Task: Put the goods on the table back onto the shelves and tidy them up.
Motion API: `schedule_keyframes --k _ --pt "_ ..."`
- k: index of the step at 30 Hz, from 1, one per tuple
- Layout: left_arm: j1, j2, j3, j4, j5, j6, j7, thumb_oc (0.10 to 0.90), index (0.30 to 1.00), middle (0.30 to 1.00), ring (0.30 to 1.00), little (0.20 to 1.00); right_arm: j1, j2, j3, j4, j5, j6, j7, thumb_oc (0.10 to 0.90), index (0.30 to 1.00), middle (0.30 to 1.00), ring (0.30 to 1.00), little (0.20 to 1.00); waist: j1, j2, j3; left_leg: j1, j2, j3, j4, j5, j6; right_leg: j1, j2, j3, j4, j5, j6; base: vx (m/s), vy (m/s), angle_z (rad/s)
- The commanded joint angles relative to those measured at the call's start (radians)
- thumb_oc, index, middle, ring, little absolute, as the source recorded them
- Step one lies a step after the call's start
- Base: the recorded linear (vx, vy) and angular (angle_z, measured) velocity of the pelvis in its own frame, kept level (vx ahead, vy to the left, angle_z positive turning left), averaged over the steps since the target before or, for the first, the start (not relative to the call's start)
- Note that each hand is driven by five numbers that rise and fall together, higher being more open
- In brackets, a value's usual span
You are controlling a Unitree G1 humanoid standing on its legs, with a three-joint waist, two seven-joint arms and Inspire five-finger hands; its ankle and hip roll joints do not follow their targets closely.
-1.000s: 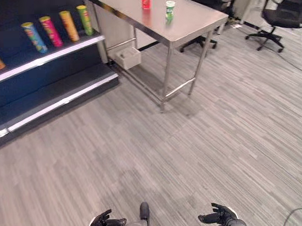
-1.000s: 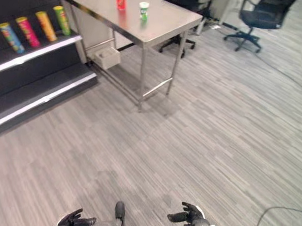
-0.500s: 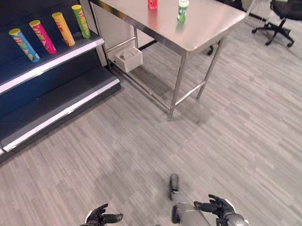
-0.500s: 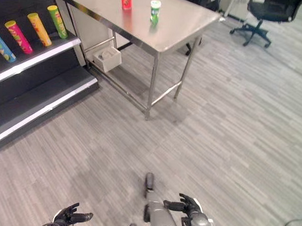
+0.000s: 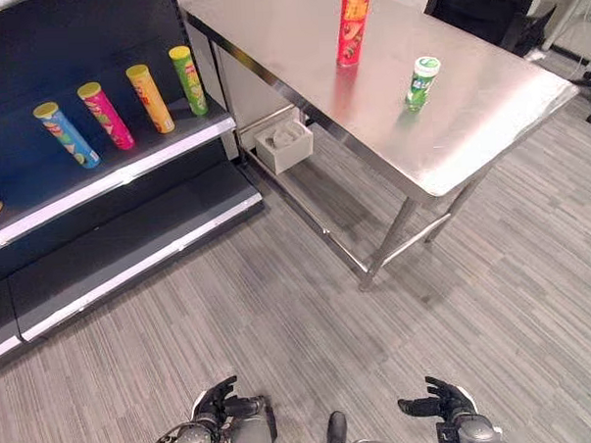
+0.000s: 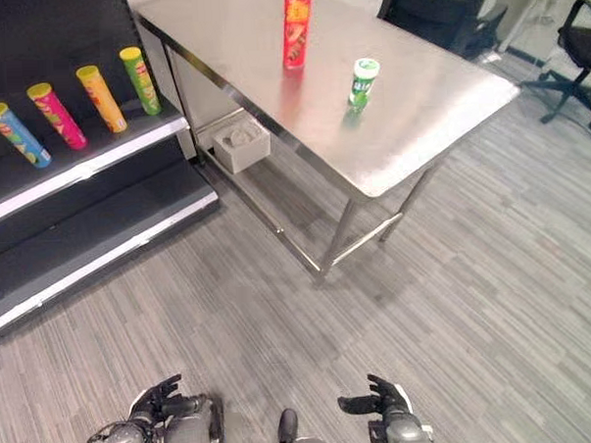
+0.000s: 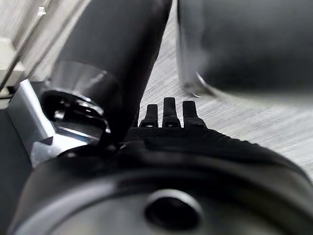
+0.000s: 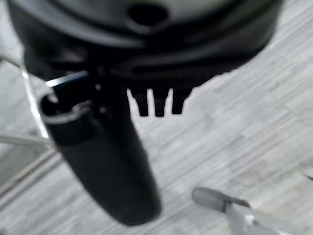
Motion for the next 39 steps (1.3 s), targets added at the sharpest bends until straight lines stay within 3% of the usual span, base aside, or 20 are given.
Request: schedule_keyframes --k 1,3,4,6,9,10,12,13,15,17,18,19,22,25,26,28,30,32,36,39 --pt "0.022 0.028 -0.035 -0.008 0.016 -0.029 0.021 0.800 0.900 0.900 0.900 0.900 0.033 -0.048 0.002 -0.016 0.012 -0.026 -0.019 0.800 0.900 0.900 0.900 0.900 0.052 0.022 -0.037 0.042 -0.042 -0.036 -0.127 0.117 0.023 0.009 0.017 0.019 0.005 -0.086 0.127 0.44 0.158 -0.24" --pt "0.021 0.032 -0.035 -0.001 0.018 -0.029 0.020 0.800 0.900 0.900 0.900 0.900 0.032 -0.047 0.000 -0.010 0.013 -0.027 -0.019 0.800 0.900 0.900 0.900 0.900 0.057 0.023 -0.039 0.039 -0.047 -0.028 -0.139 0.124 0.019 0.028 0.017 0.034 0.005 -0.094 0.128 0.27 0.124 -0.46" --pt "0.027 0.031 -0.027 0.008 0.025 -0.031 0.017 0.800 0.900 0.900 0.900 0.900 0.033 -0.042 -0.002 -0.009 0.010 -0.025 -0.012 0.800 0.900 0.900 0.900 0.900 0.063 0.035 -0.051 0.056 -0.054 -0.039 -0.134 0.144 0.024 0.051 0.021 0.065 0.005 -0.108 0.136 0.42 0.271 -0.99" --pt "0.035 0.033 -0.019 0.015 0.030 -0.032 0.020 0.800 0.900 0.900 0.900 0.900 0.036 -0.037 -0.007 0.002 0.002 -0.021 -0.010 0.800 0.900 0.900 0.900 0.900 0.066 0.031 -0.068 0.080 -0.067 -0.055 -0.128 0.140 0.033 0.059 -0.004 0.093 0.005 -0.110 0.145 0.32 0.268 -1.01" --pt "0.039 0.040 -0.003 0.026 0.022 -0.034 0.022 0.800 0.900 0.900 0.900 0.900 0.036 -0.021 -0.012 0.023 -0.018 -0.015 0.002 0.800 0.900 0.900 0.900 0.900 0.076 0.012 -0.092 0.105 -0.084 -0.020 -0.110 0.097 0.068 0.041 -0.068 0.107 0.059 -0.110 0.177 0.18 0.217 -0.95" --pt "0.039 0.041 -0.003 0.026 0.022 -0.034 0.022 0.800 0.900 0.900 0.900 0.900 0.036 -0.020 -0.012 0.023 -0.018 -0.015 0.002 0.800 0.900 0.900 0.900 0.900 0.079 0.011 -0.093 0.105 -0.084 -0.017 -0.110 0.096 0.068 0.039 -0.069 0.110 0.062 -0.112 0.177 0.11 0.171 -0.54" --pt "0.037 0.048 0.007 0.023 0.016 -0.029 0.024 0.800 0.900 0.900 0.900 0.900 0.030 -0.014 -0.016 0.029 -0.020 -0.012 0.004 0.800 0.900 0.900 0.900 0.900 0.082 0.010 -0.089 0.136 -0.086 0.008 -0.115 0.072 0.093 -0.038 -0.091 0.117 0.213 -0.099 0.200 0.09 0.197 -0.46" --pt "0.025 0.059 0.014 0.019 0.006 -0.031 0.032 0.800 0.900 0.900 0.900 0.900 0.012 -0.015 -0.025 0.028 -0.010 -0.012 0.000 0.800 0.900 0.900 0.900 0.900 0.067 0.023 -0.062 0.179 -0.082 0.025 -0.133 0.062 0.113 -0.146 -0.100 0.119 0.379 -0.047 0.225 0.04 0.203 -0.39" --pt "0.020 0.066 0.014 0.021 0.004 -0.033 0.035 0.800 0.900 0.900 0.900 0.900 0.012 -0.006 -0.031 0.028 0.001 -0.014 -0.006 0.800 0.900 0.900 0.900 0.900 0.056 0.032 -0.054 0.207 -0.076 0.035 -0.150 0.043 0.118 -0.209 -0.129 0.085 0.462 -0.012 0.224 0.06 0.156 -0.20" --pt "0.015 0.072 0.011 0.015 0.006 -0.034 0.039 0.800 0.900 0.900 0.900 0.900 0.014 -0.003 -0.036 0.032 0.004 -0.014 -0.014 0.800 0.900 0.900 0.900 0.900 0.054 0.030 -0.054 0.228 -0.072 0.046 -0.159 0.022 0.113 -0.217 -0.181 0.015 0.394 -0.003 0.215 0.09 0.035 -0.05" --pt "0.015 0.072 0.011 0.015 0.006 -0.034 0.039 0.800 0.900 0.900 0.900 0.900 0.014 -0.003 -0.035 0.032 0.004 -0.014 -0.014 0.800 0.900 0.900 0.900 0.900 0.053 0.031 -0.052 0.229 -0.072 0.044 -0.159 0.022 0.112 -0.213 -0.180 0.012 0.391 -0.003 0.215 0.13 -0.074 -0.12" --pt "0.005 0.077 0.012 0.019 0.004 -0.039 0.045 0.800 0.900 0.900 0.900 0.900 0.012 -0.004 -0.039 0.034 0.003 -0.012 -0.018 0.800 0.900 0.900 0.900 0.900 0.048 0.025 -0.051 0.242 -0.065 0.051 -0.159 0.002 0.102 -0.207 -0.208 -0.047 0.268 0.020 0.213 0.12 -0.093 -0.08" --pt "-0.018 0.077 0.010 0.029 -0.005 -0.044 0.050 0.800 0.900 0.900 0.900 0.900 0.000 -0.007 -0.040 0.041 0.010 -0.008 -0.017 0.800 0.900 0.900 0.900 0.900 0.025 0.003 -0.030 0.276 -0.065 0.043 -0.159 -0.028 0.092 -0.282 -0.219 -0.031 0.087 0.116 0.253 0.18 -0.126 -0.20" --pt "-0.026 0.079 0.007 0.029 -0.009 -0.044 0.054 0.800 0.900 0.900 0.900 0.900 -0.001 -0.006 -0.033 0.041 0.012 -0.006 -0.016 0.800 0.900 0.900 0.900 0.900 0.019 -0.006 -0.018 0.294 -0.056 0.040 -0.159 -0.034 0.086 -0.299 -0.216 -0.012 0.063 0.141 0.264 0.11 -0.124 0.09" --pt "-0.027 0.078 -0.004 0.025 0.005 -0.046 0.051 0.800 0.900 0.900 0.900 0.900 0.016 -0.004 -0.030 0.039 0.006 -0.005 -0.012 0.800 0.900 0.900 0.900 0.900 0.021 -0.027 -0.024 0.301 -0.068 0.031 -0.155 -0.045 0.083 -0.274 -0.218 0.004 0.039 0.153 0.269 0.10 -0.127 0.31" --pt "-0.030 0.076 -0.008 0.023 0.007 -0.048 0.050 0.800 0.900 0.900 0.900 0.900 0.023 -0.005 -0.030 0.040 0.007 -0.008 -0.013 0.800 0.900 0.900 0.900 0.900 0.019 -0.034 -0.026 0.305 -0.067 0.027 -0.153 -0.047 0.080 -0.261 -0.217 0.004 0.033 0.160 0.272 0.09 -0.136 0.29" --pt "-0.028 0.070 -0.005 0.033 0.015 -0.046 0.054 0.800 0.900 0.900 0.900 0.900 0.034 -0.007 -0.035 0.063 0.003 -0.004 -0.013 0.800 0.900 0.900 0.900 0.900 0.017 -0.040 -0.037 0.318 -0.047 0.021 -0.153 -0.051 0.066 -0.239 -0.209 -0.005 0.022 0.167 0.268 0.16 -0.245 0.30" --pt "-0.017 0.058 0.011 0.042 -0.013 -0.043 0.059 0.800 0.900 0.900 0.900 0.900 0.050 -0.013 -0.055 0.090 0.015 -0.003 -0.018 0.800 0.900 0.900 0.900 0.900 0.014 -0.039 -0.058 0.323 -0.002 0.008 -0.145 -0.051 0.039 -0.195 -0.183 -0.035 0.009 0.142 0.252 0.19 -0.344 0.04" --pt "-0.005 0.057 0.020 0.037 -0.025 -0.043 0.063 0.800 0.900 0.900 0.900 0.900 0.068 -0.030 -0.105 0.075 0.052 -0.011 -0.032 0.800 0.900 0.900 0.900 0.900 0.002 -0.033 -0.068 0.337 0.030 0.006 -0.147 -0.050 0.020 -0.174 -0.157 -0.037 0.009 0.112 0.238 0.08 -0.141 0.23" --pt "0.019 0.062 0.038 -0.013 -0.041 -0.043 0.067 0.800 0.900 0.900 0.900 0.900 0.081 -0.090 -0.224 0.029 0.115 -0.029 -0.071 0.800 0.900 0.900 0.900 0.900 -0.014 -0.021 -0.075 0.352 0.053 0.010 -0.152 -0.048 0.008 -0.156 -0.140 -0.042 0.010 0.092 0.230 0.10 -0.094 -0.02"
